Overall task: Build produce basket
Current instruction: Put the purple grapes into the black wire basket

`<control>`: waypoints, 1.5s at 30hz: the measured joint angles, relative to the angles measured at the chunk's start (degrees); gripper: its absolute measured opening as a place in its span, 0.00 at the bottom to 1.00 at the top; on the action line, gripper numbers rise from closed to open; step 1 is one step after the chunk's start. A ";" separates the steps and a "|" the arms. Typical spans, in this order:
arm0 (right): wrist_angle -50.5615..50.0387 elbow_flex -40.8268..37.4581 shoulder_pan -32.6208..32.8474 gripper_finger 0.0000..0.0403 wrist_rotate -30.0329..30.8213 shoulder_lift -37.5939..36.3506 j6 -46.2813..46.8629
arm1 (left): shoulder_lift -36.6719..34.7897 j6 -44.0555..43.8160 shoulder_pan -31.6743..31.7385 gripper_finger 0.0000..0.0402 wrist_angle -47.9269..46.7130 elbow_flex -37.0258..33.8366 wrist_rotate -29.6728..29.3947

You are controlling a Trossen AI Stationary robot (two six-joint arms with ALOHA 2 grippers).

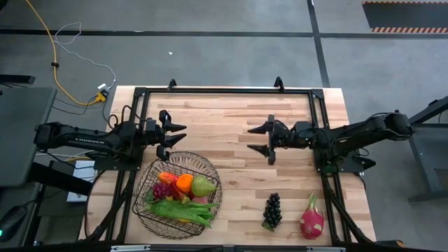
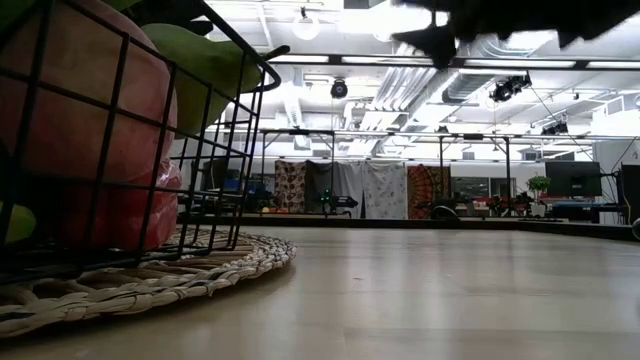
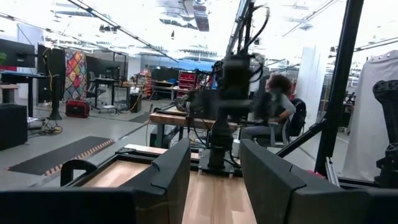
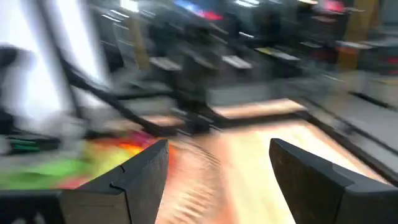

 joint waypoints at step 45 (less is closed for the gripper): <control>-68.59 31.07 43.40 0.67 -11.87 35.05 75.25 | 0.00 0.90 0.00 0.32 -0.44 0.04 -0.04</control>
